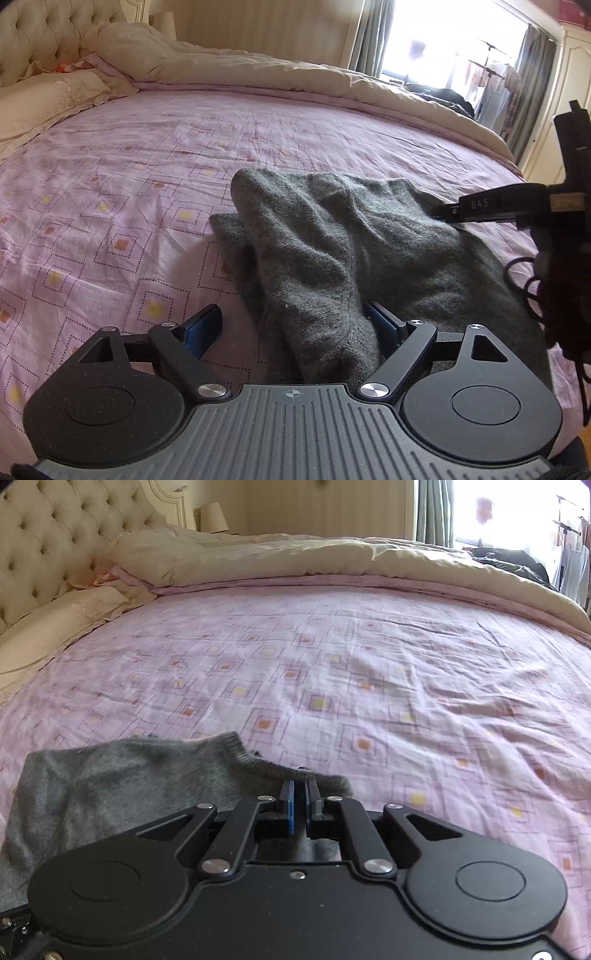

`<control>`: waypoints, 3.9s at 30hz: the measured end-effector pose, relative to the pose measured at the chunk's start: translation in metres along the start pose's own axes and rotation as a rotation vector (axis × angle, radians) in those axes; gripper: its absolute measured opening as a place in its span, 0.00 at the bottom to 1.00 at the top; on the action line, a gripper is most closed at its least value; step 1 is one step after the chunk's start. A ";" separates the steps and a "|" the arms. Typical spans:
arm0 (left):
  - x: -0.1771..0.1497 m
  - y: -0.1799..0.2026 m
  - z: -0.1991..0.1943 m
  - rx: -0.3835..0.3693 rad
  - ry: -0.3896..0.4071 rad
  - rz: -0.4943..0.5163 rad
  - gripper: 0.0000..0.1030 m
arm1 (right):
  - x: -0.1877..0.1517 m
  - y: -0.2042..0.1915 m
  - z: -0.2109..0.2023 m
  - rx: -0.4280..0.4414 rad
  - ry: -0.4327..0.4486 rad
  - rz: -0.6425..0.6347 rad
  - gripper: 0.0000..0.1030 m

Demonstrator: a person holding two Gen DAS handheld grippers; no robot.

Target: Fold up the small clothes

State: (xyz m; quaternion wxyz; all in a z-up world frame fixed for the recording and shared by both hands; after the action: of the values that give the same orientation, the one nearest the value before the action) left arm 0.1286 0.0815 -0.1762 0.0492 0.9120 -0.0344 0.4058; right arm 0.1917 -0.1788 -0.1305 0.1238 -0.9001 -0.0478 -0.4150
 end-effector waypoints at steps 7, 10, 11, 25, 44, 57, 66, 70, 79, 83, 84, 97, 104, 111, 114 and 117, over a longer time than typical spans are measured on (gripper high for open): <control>0.018 -0.005 -0.020 0.032 0.061 0.005 0.81 | -0.003 -0.013 -0.059 0.034 0.130 -0.035 0.44; 0.031 -0.014 -0.032 0.065 0.120 -0.009 0.81 | -0.015 -0.024 -0.077 0.036 0.155 -0.062 0.48; 0.035 -0.017 -0.032 0.073 0.129 -0.013 0.81 | -0.020 -0.028 -0.081 0.038 0.157 -0.066 0.48; 0.041 -0.047 -0.014 0.215 0.086 0.042 0.81 | -0.046 -0.055 -0.134 0.054 0.229 -0.008 0.98; 0.024 0.018 -0.110 0.171 0.090 0.078 0.93 | -0.091 -0.057 -0.174 0.009 0.098 0.171 1.00; -0.004 0.010 -0.116 0.236 0.005 0.058 0.93 | -0.097 -0.068 -0.193 -0.093 0.118 0.114 1.00; -0.012 0.015 -0.117 0.238 -0.014 0.085 0.93 | -0.102 -0.061 -0.194 -0.044 0.080 0.162 0.99; -0.015 0.020 -0.116 0.228 -0.022 0.092 0.93 | -0.104 -0.060 -0.195 -0.051 0.079 0.174 1.00; -0.018 0.029 -0.115 0.217 -0.039 0.097 0.93 | -0.102 -0.054 -0.196 -0.050 0.083 0.186 1.00; -0.018 0.032 -0.114 0.206 -0.053 0.092 0.93 | -0.102 -0.055 -0.193 -0.040 0.068 0.187 1.00; -0.019 0.033 -0.113 0.204 -0.057 0.093 0.93 | -0.102 -0.055 -0.192 -0.040 0.067 0.188 1.00; -0.011 0.033 -0.113 0.215 -0.115 0.080 0.93 | -0.095 -0.048 -0.189 -0.059 0.012 0.215 1.00; -0.004 0.036 -0.115 0.201 -0.130 0.079 0.93 | -0.090 -0.050 -0.189 -0.051 0.007 0.214 1.00; 0.000 0.038 -0.116 0.197 -0.125 0.082 0.93 | -0.088 -0.052 -0.187 -0.039 -0.001 0.215 1.00; 0.001 0.037 -0.114 0.196 -0.128 0.079 0.93 | -0.087 -0.053 -0.185 -0.035 -0.001 0.217 1.00; 0.002 0.037 -0.113 0.195 -0.128 0.077 0.93 | -0.087 -0.053 -0.182 -0.035 -0.009 0.219 1.00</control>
State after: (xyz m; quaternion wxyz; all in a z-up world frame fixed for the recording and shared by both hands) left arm 0.0425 0.0581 -0.0973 -0.0578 0.9345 -0.0327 0.3497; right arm -0.0092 -0.1743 -0.0732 0.1524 -0.9038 0.0575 -0.3957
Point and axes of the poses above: each gripper's, at about its wrist camera, not at the fingertips, and z roughly the way its jaws point, y to its right, x to its top, the point moved 8 cm from there along z, roughly the way its jaws point, and after that the axes turned 8 degrees about x, right-handed, at the moved point
